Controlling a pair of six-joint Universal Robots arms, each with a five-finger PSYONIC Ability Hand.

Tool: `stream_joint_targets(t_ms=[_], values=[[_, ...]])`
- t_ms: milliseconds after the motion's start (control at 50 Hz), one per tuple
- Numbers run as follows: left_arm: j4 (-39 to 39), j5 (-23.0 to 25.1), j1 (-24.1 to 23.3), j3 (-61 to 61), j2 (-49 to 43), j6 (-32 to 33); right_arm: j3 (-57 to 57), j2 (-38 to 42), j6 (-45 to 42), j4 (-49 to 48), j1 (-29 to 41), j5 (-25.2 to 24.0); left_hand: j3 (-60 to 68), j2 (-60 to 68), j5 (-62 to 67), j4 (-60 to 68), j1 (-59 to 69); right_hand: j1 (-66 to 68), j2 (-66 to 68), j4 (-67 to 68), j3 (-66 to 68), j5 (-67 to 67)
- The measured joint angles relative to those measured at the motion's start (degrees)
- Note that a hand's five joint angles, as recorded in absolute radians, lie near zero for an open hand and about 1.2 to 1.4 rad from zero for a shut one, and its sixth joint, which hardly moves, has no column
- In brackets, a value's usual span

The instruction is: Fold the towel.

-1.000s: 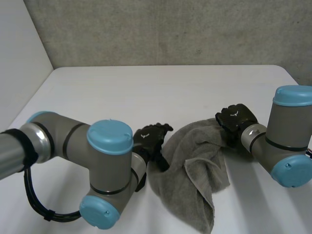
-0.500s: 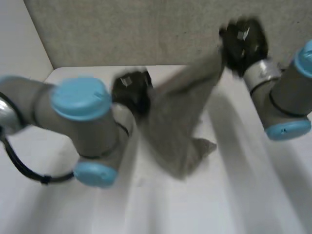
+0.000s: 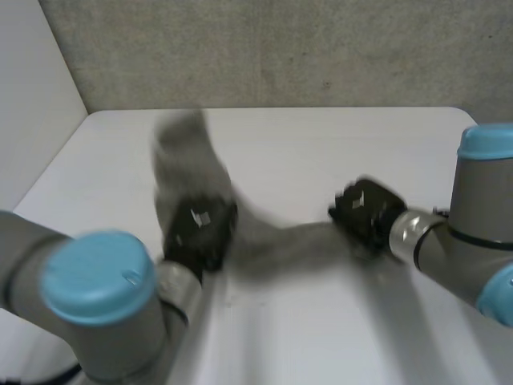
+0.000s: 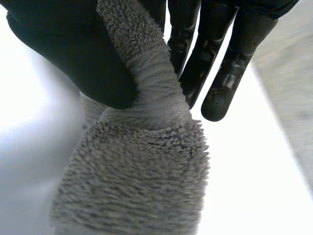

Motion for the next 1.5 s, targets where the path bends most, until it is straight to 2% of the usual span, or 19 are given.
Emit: stream_joint_targets(t_ms=[140,200,240,260,280,300,320,400,460,640,660,800,920,1120,1160,1220,1260,1340,1500], values=[[-9.37,-0.02,-5.82,0.03,-3.72,-4.32,4.09,-0.74,-6.55,7.17,-1.53,0.49,0.05,0.09,0.0,0.0,0.01,0.0,-0.17,-0.85,-0.46,0.01],[-11.8,-0.01,-7.41,0.86,-3.54,-6.29,4.76,-1.86,-6.71,7.72,-2.65,0.77,-1.57,-1.28,-0.26,-1.72,0.01,-4.49,-10.24,-10.65,-10.16,-7.73],[-13.05,0.0,-8.4,1.53,-3.12,-7.56,5.09,-2.79,-6.39,7.72,-3.5,0.82,-7.02,-6.74,-4.98,-6.61,-2.05,-4.49,-10.24,-10.65,-10.16,-7.73],[-13.56,-0.01,-8.87,1.93,-2.8,-8.16,5.23,-3.37,-6.09,7.63,-4.0,0.8,-8.79,-8.65,-8.03,-8.98,-5.68,-14.08,-23.36,-24.11,-24.13,-20.02],[-14.05,-0.02,-9.33,2.43,-2.29,-8.78,5.39,-4.02,-5.58,7.45,-4.62,0.74,-8.79,-8.65,-8.03,-8.98,-5.68,-20.27,-30.2,-31.75,-31.28,-27.82],[-14.26,-0.03,-9.52,2.7,-1.95,-9.05,5.43,-4.34,-5.29,7.34,-4.91,0.69,-16.78,-16.61,-15.95,-17.05,-14.72,-20.27,-30.2,-31.75,-31.28,-27.82],[-14.46,-0.04,-9.73,3.12,-1.4,-9.36,5.46,-4.9,-4.67,7.13,-5.45,0.62,-16.78,-16.61,-15.95,-17.05,-14.72,-31.28,-44.0,-44.98,-45.05,-41.56],[-14.63,-0.09,-9.53,4.29,0.78,-9.76,5.12,-6.52,-1.49,6.45,-6.95,0.37,-28.72,-28.72,-27.83,-28.95,-25.89,-39.26,-53.13,-54.81,-55.27,-50.76],[-14.46,-0.06,-8.58,4.87,2.18,-9.66,4.71,-7.33,0.87,6.2,-7.59,0.25,-28.72,-28.72,-27.83,-28.95,-25.89,-39.34,-53.51,-54.85,-55.56,-50.91],[-13.64,1.13,0.6,8.92,6.46,-8.74,2.04,-9.89,17.98,4.77,-10.19,-2.79,-32.64,-32.34,-31.66,-32.82,-28.9,-39.34,-53.51,-54.85,-55.56,-50.97],[-13.68,2.08,2.67,10.29,6.21,-8.62,1.72,-9.95,21.7,4.54,-10.69,-4.08,-32.64,-32.34,-31.66,-32.81,-28.9,-39.34,-53.51,-54.85,-55.56,-50.97],[-14.88,8.37,8.85,14.27,1.27,-8.31,1.57,-8.19,29.76,3.31,-11.43,-7.4,-32.9,-32.6,-31.87,-33.02,-29.18,-39.34,-53.51,-54.84,-55.56,-50.97],[-16.03,12.61,12.24,16.42,-5.15,-6.88,1.64,-3.45,29.89,1.61,-10.99,-7.45,-36.82,-36.6,-35.86,-37.01,-33.28,-39.34,-53.51,-54.84,-55.56,-50.97],[-16.0,14.09,13.82,18.64,-10.76,-2.15,2.26,1.88,27.09,-1.0,-10.73,-5.91,-37.64,-37.35,-36.64,-37.84,-33.98,-39.34,-53.51,-54.84,-55.56,-50.97],[-16.0,14.45,13.86,18.77,-11.34,-1.1,2.46,2.13,26.62,-1.25,-10.73,-5.41,-34.78,-34.26,-33.65,-34.86,-31.03,-39.34,-53.51,-54.84,-55.56,-50.97],[-15.9,14.51,13.79,18.76,-11.51,-0.06,2.58,2.14,26.18,-1.43,-10.77,-4.76,-15.53,-14.3,-14.45,-15.56,-10.31,-39.34,-53.51,-54.84,-55.56,-50.97],[-15.62,14.26,13.69,18.66,-11.26,0.48,2.49,2.02,26.03,-1.54,-10.79,-4.46,-8.94,-8.45,-8.23,-8.94,-5.38,-39.34,-53.51,-54.84,-55.56,-50.97],[-14.66,13.24,13.38,18.03,-8.97,0.78,1.85,1.82,25.99,-1.83,-10.76,-4.42,-2.28,-1.79,-1.98,-2.3,-0.38,-39.34,-53.51,-54.84,-55.56,-50.98],[-13.25,12.09,13.39,15.76,1.89,0.28,-3.26,3.7,26.28,-1.71,-9.75,-5.4,-0.27,0.23,-0.28,-0.24,0.88,-39.34,-53.51,-54.85,-55.56,-50.99]])
